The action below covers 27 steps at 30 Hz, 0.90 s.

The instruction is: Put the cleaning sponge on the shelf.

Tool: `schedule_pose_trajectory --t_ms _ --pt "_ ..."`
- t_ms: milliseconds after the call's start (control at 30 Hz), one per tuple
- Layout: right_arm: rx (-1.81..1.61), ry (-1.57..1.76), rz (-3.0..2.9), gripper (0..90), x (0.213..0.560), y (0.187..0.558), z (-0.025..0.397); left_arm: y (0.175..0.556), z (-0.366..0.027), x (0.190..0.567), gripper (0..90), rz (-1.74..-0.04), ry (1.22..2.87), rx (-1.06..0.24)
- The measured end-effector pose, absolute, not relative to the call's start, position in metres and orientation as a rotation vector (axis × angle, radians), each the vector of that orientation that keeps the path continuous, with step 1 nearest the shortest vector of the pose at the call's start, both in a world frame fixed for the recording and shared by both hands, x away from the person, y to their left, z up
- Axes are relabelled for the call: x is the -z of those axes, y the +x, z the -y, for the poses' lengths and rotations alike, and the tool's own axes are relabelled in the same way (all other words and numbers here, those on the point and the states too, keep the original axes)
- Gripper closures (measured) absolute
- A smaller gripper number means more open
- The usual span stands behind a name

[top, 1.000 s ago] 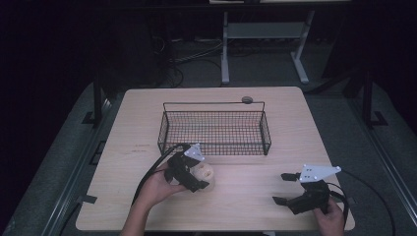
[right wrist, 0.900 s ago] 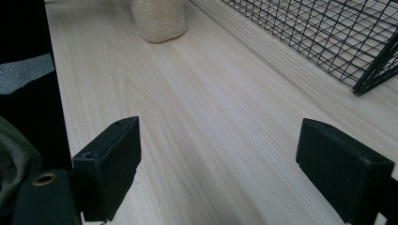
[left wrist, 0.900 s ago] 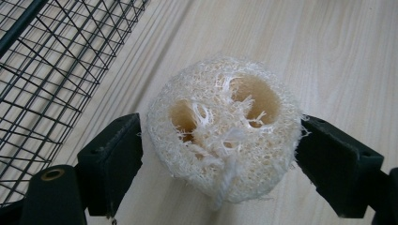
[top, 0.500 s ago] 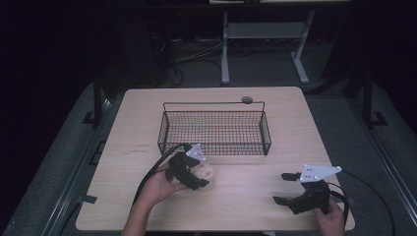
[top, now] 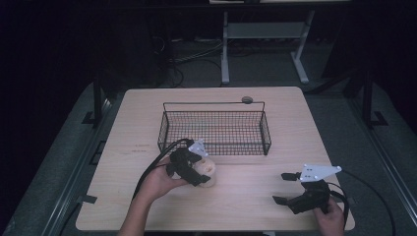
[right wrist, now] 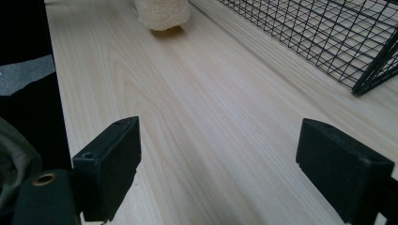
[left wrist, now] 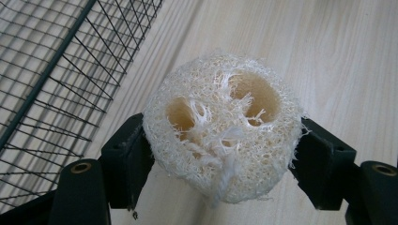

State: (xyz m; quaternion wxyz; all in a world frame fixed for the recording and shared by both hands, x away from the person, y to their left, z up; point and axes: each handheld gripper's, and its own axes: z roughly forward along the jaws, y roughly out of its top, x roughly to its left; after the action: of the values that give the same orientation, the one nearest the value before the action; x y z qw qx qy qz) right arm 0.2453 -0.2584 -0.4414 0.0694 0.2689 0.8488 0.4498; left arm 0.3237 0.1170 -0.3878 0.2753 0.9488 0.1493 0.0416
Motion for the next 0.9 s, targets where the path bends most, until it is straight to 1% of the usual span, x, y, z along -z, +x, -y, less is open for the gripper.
schedule_pose_trajectory --t_ms 700,900 --pt "-1.368 0.809 -2.551 13.8 0.441 0.246 0.258 0.348 -0.107 0.343 27.5 -0.393 2.583 -0.126" --pt "-1.371 0.814 -2.55 13.8 0.441 0.246 0.259 0.358 -0.105 0.33 27.4 -0.401 2.563 -0.125"
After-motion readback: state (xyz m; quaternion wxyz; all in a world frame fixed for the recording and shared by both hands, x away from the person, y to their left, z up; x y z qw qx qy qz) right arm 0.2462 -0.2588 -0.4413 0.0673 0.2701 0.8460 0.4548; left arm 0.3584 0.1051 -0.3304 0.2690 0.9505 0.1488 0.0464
